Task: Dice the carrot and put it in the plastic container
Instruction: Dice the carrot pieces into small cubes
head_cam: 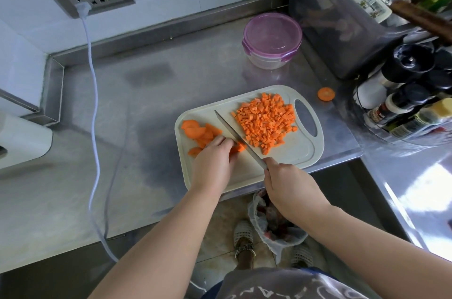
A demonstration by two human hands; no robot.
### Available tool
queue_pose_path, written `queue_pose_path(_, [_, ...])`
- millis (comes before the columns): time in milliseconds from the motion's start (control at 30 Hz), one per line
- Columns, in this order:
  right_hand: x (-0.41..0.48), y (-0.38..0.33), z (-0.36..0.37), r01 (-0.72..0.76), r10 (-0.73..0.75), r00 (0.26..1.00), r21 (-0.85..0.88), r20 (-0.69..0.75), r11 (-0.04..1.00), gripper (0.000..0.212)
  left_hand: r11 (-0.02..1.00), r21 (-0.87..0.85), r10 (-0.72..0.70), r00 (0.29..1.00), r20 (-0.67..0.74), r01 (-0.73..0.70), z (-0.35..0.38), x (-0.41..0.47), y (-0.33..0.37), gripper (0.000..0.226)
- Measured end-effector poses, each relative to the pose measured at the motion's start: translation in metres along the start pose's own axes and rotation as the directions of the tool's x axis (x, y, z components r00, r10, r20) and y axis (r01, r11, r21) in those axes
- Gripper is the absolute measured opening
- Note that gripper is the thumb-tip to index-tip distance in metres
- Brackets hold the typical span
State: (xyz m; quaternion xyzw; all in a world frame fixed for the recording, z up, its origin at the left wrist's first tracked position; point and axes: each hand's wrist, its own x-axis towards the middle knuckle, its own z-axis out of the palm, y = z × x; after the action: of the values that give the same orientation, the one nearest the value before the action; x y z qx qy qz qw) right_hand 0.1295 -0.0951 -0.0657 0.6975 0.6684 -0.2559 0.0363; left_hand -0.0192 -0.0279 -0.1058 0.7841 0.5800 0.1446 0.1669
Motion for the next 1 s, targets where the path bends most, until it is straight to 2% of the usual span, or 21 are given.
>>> queue_pose_path(133, [0.002,0.0,0.002,-0.026,0.026,0.999,0.0,0.031,1.0,0.025,0.998,0.018,0.053,0.998,-0.045,-0.052,0.005,-0.002,-0.003,0.009])
queue_pose_path(333, [0.01,-0.007,0.0,-0.063,0.062,0.992,0.006,0.114,0.998,0.027,0.997,-0.014,0.07,0.994,-0.083,-0.072,0.012,-0.003,-0.007,0.013])
queue_pose_path(567, [0.015,-0.002,-0.002,-0.115,0.103,0.991,0.17,0.081,0.979,0.02,0.997,-0.042,0.065,0.992,-0.112,-0.07,0.01,-0.003,-0.005,0.011])
queue_pose_path(667, [0.015,0.001,-0.002,-0.129,0.118,0.991,0.202,0.065,0.971,0.013,0.997,-0.06,0.048,0.994,-0.098,-0.054,0.008,-0.003,-0.005,0.012])
queue_pose_path(833, [0.008,0.005,-0.007,-0.121,0.115,0.992,0.206,0.044,0.971,0.021,0.998,-0.069,-0.019,0.998,-0.059,0.015,0.003,-0.006,-0.01,0.024])
queue_pose_path(1000, [0.006,0.004,-0.009,-0.105,0.099,0.994,0.197,0.04,0.975,0.024,0.996,-0.026,-0.088,0.995,0.057,0.089,-0.002,-0.005,-0.006,0.035])
